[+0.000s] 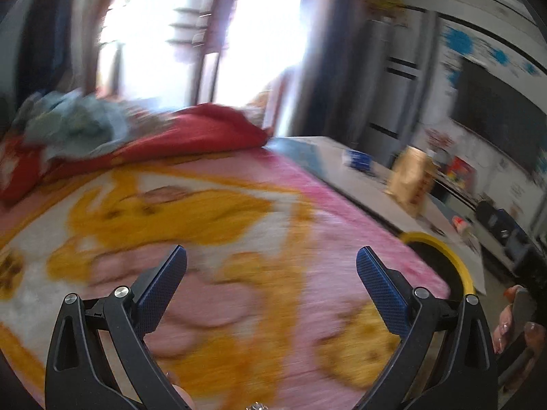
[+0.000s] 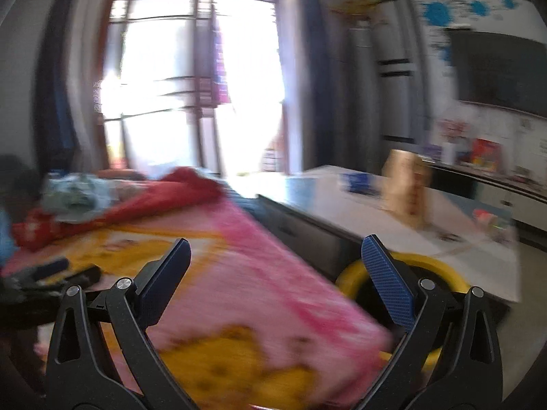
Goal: Collect trash
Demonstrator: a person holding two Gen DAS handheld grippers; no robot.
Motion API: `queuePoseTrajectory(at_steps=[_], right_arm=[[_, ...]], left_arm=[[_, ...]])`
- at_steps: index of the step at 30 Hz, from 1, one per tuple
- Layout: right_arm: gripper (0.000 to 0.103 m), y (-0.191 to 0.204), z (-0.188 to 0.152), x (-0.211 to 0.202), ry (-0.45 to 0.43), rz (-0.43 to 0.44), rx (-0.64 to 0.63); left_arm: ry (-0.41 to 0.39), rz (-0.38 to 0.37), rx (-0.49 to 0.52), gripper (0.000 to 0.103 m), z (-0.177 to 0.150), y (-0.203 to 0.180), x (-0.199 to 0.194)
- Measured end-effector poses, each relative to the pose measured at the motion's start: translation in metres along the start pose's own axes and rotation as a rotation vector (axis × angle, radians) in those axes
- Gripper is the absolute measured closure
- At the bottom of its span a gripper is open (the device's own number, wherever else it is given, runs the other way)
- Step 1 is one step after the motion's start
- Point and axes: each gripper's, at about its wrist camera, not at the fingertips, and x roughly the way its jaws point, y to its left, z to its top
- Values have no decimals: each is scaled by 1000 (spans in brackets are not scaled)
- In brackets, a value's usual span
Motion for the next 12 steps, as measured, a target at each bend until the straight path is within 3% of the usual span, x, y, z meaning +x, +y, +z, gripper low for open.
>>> queuePoseTrajectory(at_steps=[2,3,4,7,8,10,12], right_arm=[[11,37,5,18,46,128,10],[11,58,7,29,79,193,9],[11,81,6,41,127,257,5],[11,174,-11,91,352,452,-17],[11,195,-17,102,405,468,-37],[11,258,-46,134,580,519,-113],[11,302,-73,155,691,530,-180]], left_arm=[[-7,114,-48,6,4,44,-8],[-21,219,-82,6,7,81,-15],[-19,278,-104,6,10,102,-19],[38,493,-183,6,18,191,-23],[85,578,-206,6,19,227,-20],[145,674,-242,6,19,278,-13],[187,736,-292,6,18,317,-6]])
